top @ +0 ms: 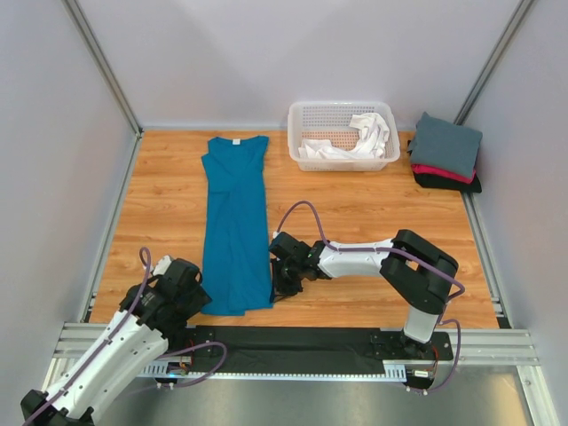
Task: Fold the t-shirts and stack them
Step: Fold the tshirt
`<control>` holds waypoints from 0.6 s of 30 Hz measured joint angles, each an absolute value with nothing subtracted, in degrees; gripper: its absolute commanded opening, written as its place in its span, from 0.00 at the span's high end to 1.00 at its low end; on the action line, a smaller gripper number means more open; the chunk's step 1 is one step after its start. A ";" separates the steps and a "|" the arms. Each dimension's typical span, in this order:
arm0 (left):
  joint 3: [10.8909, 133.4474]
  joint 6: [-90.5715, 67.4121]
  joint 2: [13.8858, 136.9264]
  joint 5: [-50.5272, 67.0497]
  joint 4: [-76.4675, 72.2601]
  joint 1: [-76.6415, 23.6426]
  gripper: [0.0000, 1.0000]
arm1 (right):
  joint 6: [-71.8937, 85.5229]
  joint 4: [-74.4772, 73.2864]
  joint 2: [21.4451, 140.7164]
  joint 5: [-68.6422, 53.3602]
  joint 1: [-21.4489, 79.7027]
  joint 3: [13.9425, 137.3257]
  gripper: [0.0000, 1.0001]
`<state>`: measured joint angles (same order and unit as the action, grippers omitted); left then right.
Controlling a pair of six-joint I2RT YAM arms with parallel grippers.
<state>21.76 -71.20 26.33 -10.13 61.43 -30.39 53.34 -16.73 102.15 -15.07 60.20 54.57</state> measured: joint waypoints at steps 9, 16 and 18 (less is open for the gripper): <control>20.73 -74.11 31.31 -9.91 62.13 -30.79 0.86 | 53.36 -16.93 102.10 -14.94 60.20 54.59 0.99; 20.99 -73.80 35.16 -11.05 62.13 -30.79 1.00 | 53.41 -16.95 102.10 -14.92 60.20 54.59 0.99; 21.26 -73.67 34.52 -11.51 62.26 -30.79 1.00 | 53.41 -16.95 102.10 -14.92 60.18 54.59 1.00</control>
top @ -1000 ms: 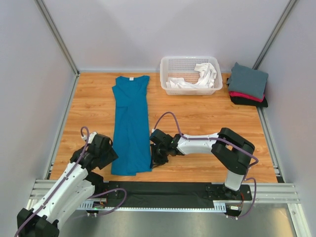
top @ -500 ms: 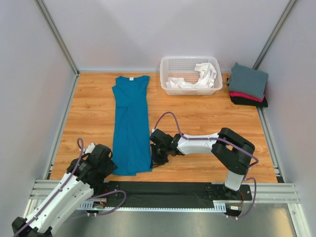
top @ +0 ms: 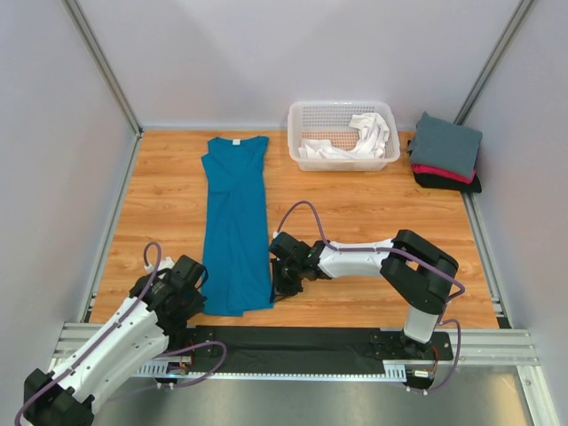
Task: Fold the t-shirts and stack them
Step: Fold the tshirt
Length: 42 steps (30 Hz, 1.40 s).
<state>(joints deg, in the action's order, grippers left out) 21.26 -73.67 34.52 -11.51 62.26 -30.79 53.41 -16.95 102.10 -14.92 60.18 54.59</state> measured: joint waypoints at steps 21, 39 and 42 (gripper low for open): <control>42.72 -61.36 47.70 -23.83 58.87 -30.79 1.00 | 52.12 -24.56 96.82 -14.72 53.71 63.05 1.00; 54.89 -51.24 68.12 -27.24 45.19 -21.56 1.00 | 41.58 -32.62 112.55 -18.74 39.92 91.90 1.00; 56.88 -49.52 72.25 -26.02 42.72 -19.68 1.00 | 40.34 -34.28 116.49 -19.70 38.35 95.29 1.00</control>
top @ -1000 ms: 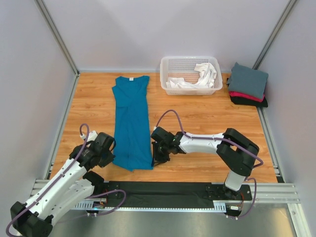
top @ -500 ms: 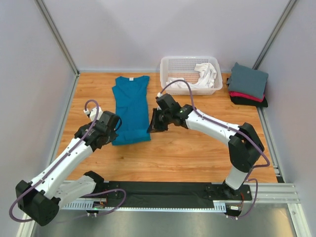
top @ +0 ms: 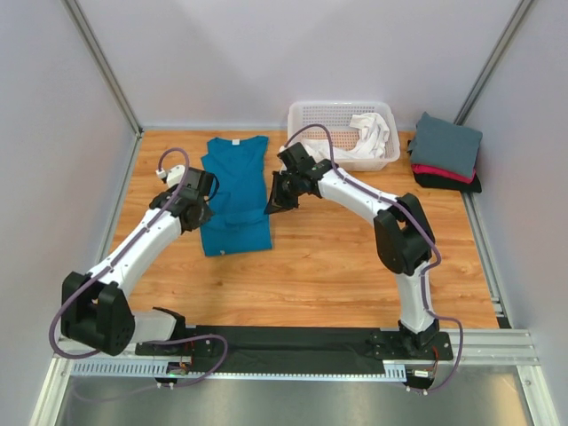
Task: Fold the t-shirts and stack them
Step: Fold the tshirt
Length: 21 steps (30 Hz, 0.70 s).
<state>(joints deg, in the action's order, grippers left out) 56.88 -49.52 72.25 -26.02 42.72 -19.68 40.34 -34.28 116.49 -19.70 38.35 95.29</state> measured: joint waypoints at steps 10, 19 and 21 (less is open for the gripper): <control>59.77 -47.13 83.29 -23.81 37.28 -17.32 1.00 | 37.12 -37.23 125.29 -20.75 36.47 105.62 1.00; 62.39 -45.91 90.48 -22.00 35.22 -15.07 1.00 | 36.58 -38.39 130.74 -21.23 35.38 109.03 1.00; 63.22 -45.80 91.22 -21.82 34.92 -15.07 1.00 | 36.58 -38.83 130.85 -21.26 34.74 109.38 1.00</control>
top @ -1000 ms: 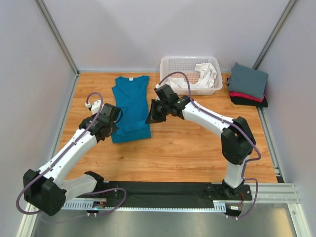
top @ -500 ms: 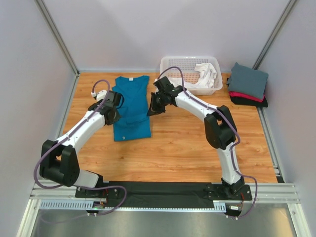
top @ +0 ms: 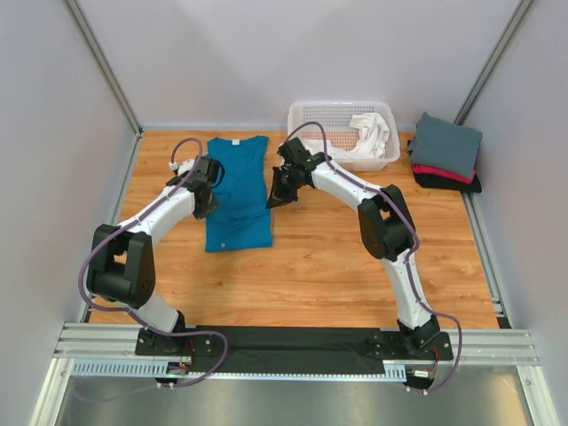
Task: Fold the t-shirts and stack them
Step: Fold the tshirt
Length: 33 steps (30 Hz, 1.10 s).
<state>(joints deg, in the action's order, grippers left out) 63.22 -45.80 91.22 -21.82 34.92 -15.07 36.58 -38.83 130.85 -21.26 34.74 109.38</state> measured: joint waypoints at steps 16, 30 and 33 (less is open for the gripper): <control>65.56 -45.63 92.82 -22.57 34.46 -13.50 1.00 | 36.14 -39.13 133.51 -22.31 33.80 115.61 1.00; 68.18 -45.41 96.77 -22.48 34.13 -12.97 1.00 | 35.94 -39.59 137.73 -23.77 32.53 119.00 1.00; 68.84 -45.06 96.90 -22.52 34.20 -12.88 1.00 | 35.92 -39.62 137.75 -24.18 32.42 119.59 0.99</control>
